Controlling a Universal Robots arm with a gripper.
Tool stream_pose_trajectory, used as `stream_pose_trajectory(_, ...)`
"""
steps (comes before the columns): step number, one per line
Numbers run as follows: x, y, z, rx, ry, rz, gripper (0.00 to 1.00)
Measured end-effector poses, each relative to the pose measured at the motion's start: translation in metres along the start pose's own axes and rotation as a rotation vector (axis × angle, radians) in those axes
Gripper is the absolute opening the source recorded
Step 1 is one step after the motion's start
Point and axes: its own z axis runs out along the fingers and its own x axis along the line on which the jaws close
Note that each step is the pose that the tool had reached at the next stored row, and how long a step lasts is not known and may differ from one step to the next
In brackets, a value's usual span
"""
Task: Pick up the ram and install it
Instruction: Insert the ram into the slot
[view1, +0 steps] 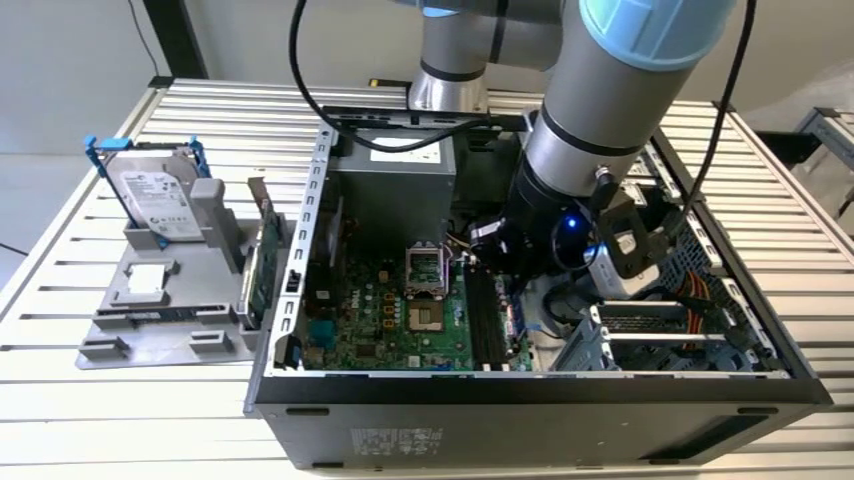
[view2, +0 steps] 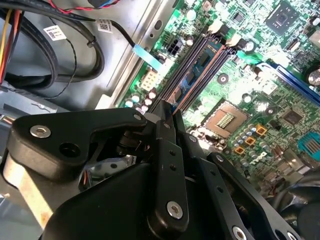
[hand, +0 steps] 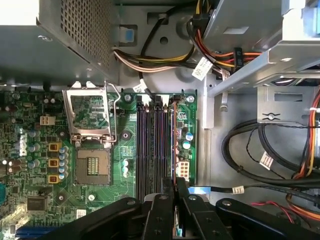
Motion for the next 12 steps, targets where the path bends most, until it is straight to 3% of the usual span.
stream_pose_trajectory(7,0.0022,-0.0003,0.0046,0.0001,0.0005,-0.009,0.0)
stream_pose_trajectory(12,0.0022,-0.0007,0.0113,0.0,0.0006,-0.011,0.0)
